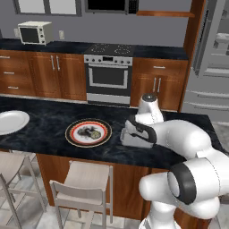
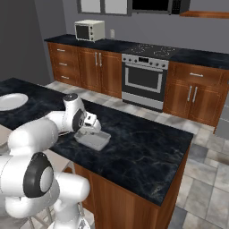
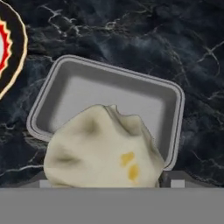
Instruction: Place two dumplings into each of the tupperware containers and then place the containers in the fridge.
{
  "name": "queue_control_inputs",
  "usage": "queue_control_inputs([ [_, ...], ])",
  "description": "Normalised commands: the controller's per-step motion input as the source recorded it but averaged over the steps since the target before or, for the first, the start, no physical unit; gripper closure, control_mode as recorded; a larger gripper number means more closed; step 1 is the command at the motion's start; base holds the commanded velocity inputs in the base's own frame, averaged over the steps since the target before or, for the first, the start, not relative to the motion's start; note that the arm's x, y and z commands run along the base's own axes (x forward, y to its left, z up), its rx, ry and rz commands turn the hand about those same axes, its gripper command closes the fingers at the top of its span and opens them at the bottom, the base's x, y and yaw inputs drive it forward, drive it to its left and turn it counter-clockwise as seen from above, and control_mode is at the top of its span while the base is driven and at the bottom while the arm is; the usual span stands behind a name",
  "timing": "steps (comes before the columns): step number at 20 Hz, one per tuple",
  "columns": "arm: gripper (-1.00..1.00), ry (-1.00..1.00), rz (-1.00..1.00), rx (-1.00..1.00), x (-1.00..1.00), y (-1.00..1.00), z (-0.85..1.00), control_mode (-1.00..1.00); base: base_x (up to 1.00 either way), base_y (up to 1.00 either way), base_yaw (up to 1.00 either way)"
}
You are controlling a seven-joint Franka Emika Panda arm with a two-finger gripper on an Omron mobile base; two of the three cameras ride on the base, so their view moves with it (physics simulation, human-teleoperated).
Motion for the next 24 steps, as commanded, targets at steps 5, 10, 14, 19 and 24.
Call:
queue_control_inputs([
  [5,1.00,0.21,0.00,0.00,0.69,-0.05,-0.26,-1.00,0.00,0.00,0.00],
  [10,1.00,0.07,0.00,0.06,0.42,-0.22,-0.53,-1.00,0.00,0.00,0.00],
  [14,1.00,0.00,-0.01,0.07,0.02,-0.20,-0.71,-1.00,0.00,0.00,0.00],
  [19,1.00,0.00,-0.01,0.03,0.09,-0.02,-0.48,-1.00,0.00,0.00,0.00],
  [24,-1.00,-0.10,-0.02,0.01,-0.35,0.00,-0.09,-1.00,0.00,0.00,0.00],
])
